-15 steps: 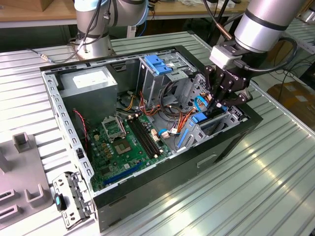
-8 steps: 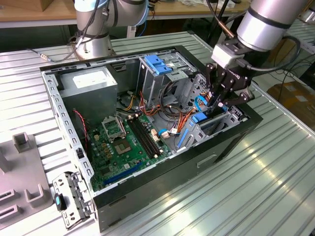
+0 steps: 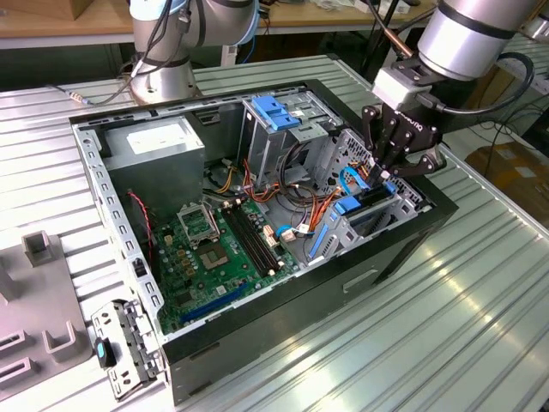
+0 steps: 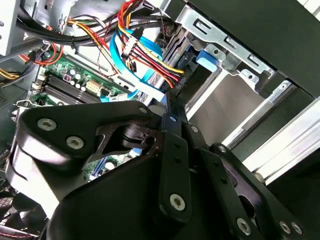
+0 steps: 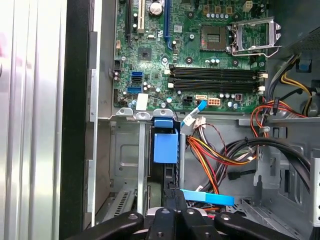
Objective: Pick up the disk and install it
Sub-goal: 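Insert the second disk wire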
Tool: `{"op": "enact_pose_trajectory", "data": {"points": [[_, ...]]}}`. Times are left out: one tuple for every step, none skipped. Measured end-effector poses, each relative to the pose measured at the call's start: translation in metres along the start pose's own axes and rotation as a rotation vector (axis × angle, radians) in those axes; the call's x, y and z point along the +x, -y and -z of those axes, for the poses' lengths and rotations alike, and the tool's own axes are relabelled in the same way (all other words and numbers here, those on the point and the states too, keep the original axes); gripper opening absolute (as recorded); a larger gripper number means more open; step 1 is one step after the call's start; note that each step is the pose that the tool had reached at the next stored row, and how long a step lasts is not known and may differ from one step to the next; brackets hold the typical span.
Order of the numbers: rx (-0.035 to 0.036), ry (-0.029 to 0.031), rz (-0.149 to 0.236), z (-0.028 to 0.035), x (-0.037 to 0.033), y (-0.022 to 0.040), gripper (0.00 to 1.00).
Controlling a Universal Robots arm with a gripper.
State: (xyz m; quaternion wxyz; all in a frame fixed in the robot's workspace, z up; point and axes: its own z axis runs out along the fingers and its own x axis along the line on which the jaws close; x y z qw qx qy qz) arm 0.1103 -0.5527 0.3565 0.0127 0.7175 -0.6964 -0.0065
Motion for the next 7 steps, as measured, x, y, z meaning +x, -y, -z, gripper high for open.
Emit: {"op": "enact_pose_trajectory", "data": {"points": [[0.0, 0.0, 0.0, 0.0, 0.0, 0.0, 0.11], [0.0, 0.0001, 0.0, 0.0, 0.0, 0.0, 0.11], [0.0, 0.0001, 0.0, 0.0, 0.0, 0.0, 0.11], [0.0, 0.0001, 0.0, 0.0, 0.0, 0.0, 0.11], [0.0, 0.0003, 0.0, 0.0, 0.0, 0.0, 0.11], [0.0, 0.0003, 0.0, 0.0, 0.0, 0.0, 0.11], [0.0, 0.0004, 0.0, 0.0, 0.0, 0.0, 0.11]]}}
